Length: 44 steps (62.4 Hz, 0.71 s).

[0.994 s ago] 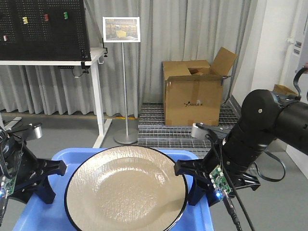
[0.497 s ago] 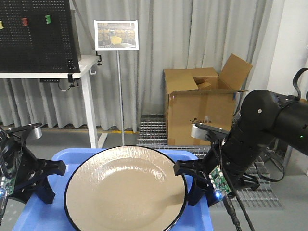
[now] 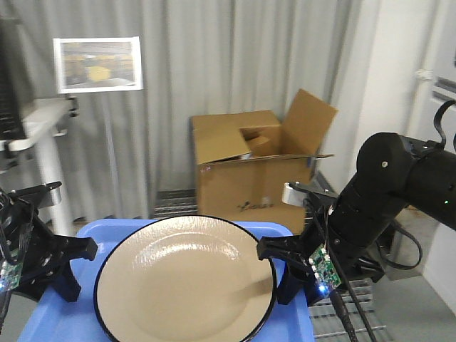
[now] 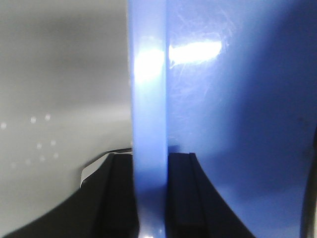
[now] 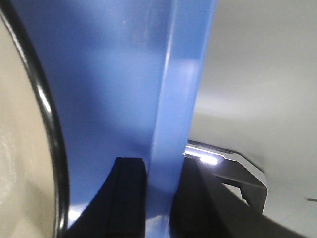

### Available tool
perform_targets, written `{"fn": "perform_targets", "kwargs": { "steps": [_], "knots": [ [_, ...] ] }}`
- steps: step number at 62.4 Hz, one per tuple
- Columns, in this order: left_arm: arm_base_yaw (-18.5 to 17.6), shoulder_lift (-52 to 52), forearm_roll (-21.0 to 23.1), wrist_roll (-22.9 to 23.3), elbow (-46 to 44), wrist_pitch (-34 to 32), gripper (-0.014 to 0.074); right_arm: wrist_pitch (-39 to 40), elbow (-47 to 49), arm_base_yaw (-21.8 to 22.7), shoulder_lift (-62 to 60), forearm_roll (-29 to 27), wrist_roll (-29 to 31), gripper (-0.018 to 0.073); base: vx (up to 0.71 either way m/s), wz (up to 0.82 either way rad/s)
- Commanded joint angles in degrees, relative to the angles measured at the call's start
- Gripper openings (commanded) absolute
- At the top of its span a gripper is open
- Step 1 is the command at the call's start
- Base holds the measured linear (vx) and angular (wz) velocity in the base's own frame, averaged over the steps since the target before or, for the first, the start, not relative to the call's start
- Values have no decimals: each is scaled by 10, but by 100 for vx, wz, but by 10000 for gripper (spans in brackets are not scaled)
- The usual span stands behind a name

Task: Place disk in tray to left cabinet
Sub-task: 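Hold the tray with both grippers while driving to the open cabinet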

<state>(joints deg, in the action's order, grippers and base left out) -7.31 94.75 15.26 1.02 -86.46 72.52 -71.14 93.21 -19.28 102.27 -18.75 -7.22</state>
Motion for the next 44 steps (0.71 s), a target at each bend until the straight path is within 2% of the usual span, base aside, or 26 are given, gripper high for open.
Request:
{"fn": "perform_targets", "kwargs": {
  "steps": [1,44],
  "knots": [
    [-4,-27,34,0,-22,-7,0,7,20,-2,-33,-27,13,-1,54,-52],
    [-4,-27,33,0,-22,-7,0,7,20,-2,-33,-27,13,-1,44,-58]
  ]
}}
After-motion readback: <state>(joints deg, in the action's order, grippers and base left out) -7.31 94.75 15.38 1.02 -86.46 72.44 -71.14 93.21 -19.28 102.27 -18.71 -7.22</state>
